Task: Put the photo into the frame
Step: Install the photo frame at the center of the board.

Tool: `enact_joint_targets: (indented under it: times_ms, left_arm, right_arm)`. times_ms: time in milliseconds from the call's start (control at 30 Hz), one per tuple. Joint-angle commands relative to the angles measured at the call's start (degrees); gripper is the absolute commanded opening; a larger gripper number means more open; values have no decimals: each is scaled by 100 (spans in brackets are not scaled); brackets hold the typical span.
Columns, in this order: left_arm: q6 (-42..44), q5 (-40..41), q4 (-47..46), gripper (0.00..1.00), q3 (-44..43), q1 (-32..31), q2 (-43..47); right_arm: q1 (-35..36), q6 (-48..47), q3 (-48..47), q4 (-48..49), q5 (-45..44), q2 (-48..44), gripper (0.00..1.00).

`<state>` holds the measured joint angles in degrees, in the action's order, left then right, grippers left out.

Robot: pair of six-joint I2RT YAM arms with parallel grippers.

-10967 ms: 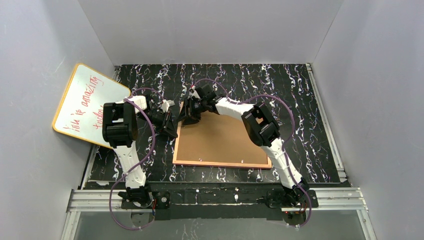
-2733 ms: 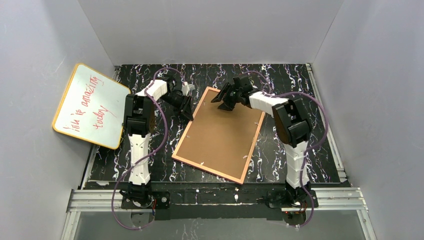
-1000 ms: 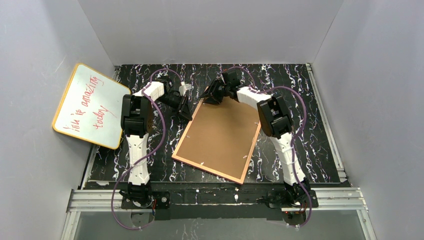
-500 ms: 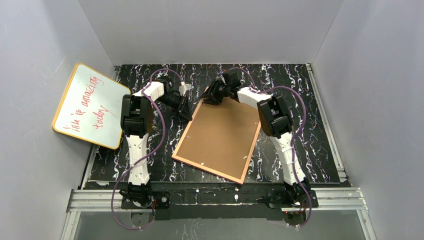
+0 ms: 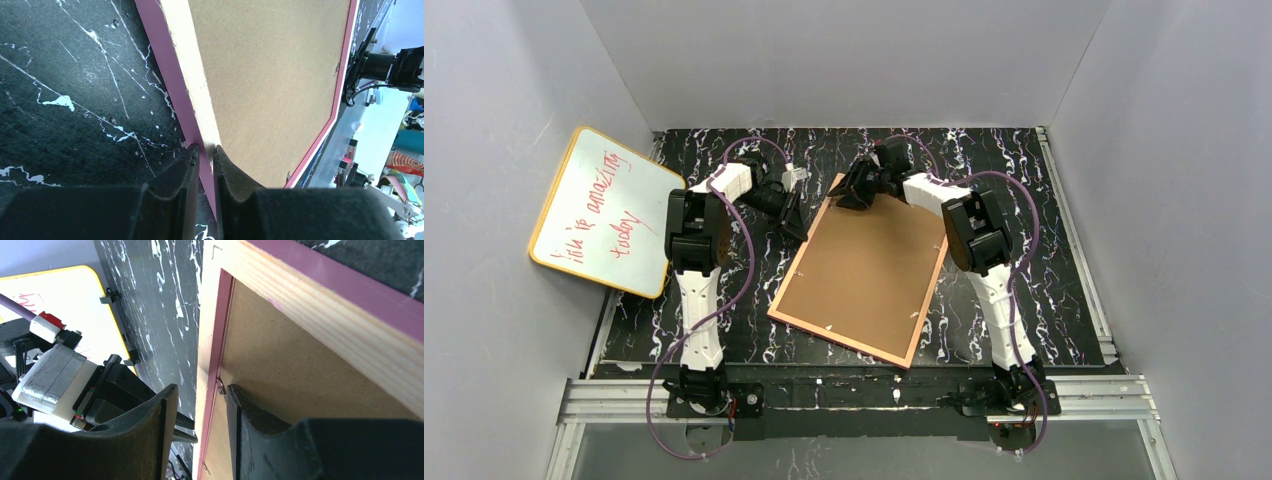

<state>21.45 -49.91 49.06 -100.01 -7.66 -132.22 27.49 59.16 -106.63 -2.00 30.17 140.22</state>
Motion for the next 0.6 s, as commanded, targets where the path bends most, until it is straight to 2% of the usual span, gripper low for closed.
enact_joint_targets:
  times_ms: [0, 567]
  left_arm:
    - [289, 704, 78, 8, 262, -129, -32]
    - [325, 698, 102, 7, 310, -130, -23]
  right_arm:
    - [171, -259, -159, -483, 30, 156, 49]
    - [204, -328, -716, -651, 160, 335, 48]
